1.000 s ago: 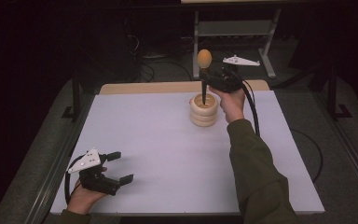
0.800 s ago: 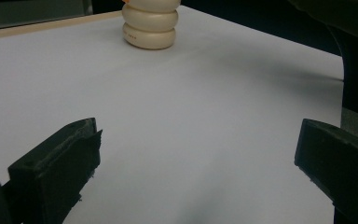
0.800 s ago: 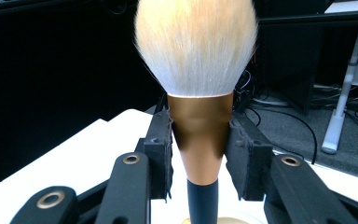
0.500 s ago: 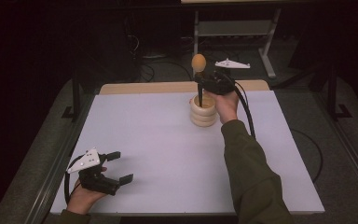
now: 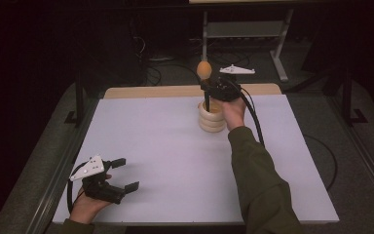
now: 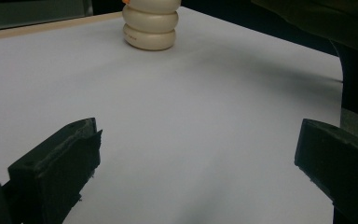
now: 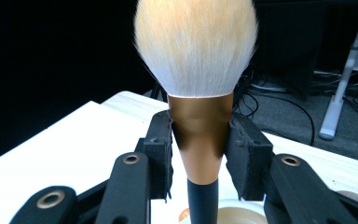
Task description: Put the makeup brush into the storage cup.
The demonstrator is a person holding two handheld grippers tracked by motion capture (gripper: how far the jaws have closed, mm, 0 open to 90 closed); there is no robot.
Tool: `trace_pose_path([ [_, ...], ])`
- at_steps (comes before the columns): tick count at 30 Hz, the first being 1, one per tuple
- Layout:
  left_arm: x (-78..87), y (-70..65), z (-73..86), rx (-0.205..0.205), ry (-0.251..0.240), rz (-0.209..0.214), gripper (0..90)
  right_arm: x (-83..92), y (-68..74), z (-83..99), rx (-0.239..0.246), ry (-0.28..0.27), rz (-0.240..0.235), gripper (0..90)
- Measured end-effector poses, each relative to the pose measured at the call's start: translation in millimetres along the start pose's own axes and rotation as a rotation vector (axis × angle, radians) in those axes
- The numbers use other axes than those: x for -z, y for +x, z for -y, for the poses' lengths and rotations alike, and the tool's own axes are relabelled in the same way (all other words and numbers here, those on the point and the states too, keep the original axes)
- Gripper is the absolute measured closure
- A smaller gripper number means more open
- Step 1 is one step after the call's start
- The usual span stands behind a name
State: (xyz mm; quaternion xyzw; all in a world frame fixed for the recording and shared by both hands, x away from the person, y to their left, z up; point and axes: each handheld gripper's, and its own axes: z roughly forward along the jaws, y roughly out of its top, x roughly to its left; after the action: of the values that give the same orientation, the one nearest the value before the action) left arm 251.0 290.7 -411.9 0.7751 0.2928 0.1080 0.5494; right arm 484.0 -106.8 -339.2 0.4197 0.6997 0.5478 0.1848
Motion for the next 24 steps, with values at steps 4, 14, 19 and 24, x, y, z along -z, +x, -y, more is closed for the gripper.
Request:
trace_pose_path([
  [4,0.0,0.1,0.0,0.000,-0.001,0.001,0.0,-2.5,0.1,2.3,-0.002,0.017,0.004,62.1],
  [14,-0.3,-0.6,0.1,0.012,-0.009,0.002,0.0,-10.8,-0.9,9.4,0.001,0.075,0.012,60.3],
  [19,-0.1,-0.4,-0.1,0.001,-0.010,0.005,0.0,-12.2,-4.3,13.9,0.036,0.140,0.069,16.0],
  [24,-0.5,-1.2,-0.8,-0.007,-0.004,0.005,0.0,-1.6,-7.7,15.6,0.051,0.142,0.080,9.9],
])
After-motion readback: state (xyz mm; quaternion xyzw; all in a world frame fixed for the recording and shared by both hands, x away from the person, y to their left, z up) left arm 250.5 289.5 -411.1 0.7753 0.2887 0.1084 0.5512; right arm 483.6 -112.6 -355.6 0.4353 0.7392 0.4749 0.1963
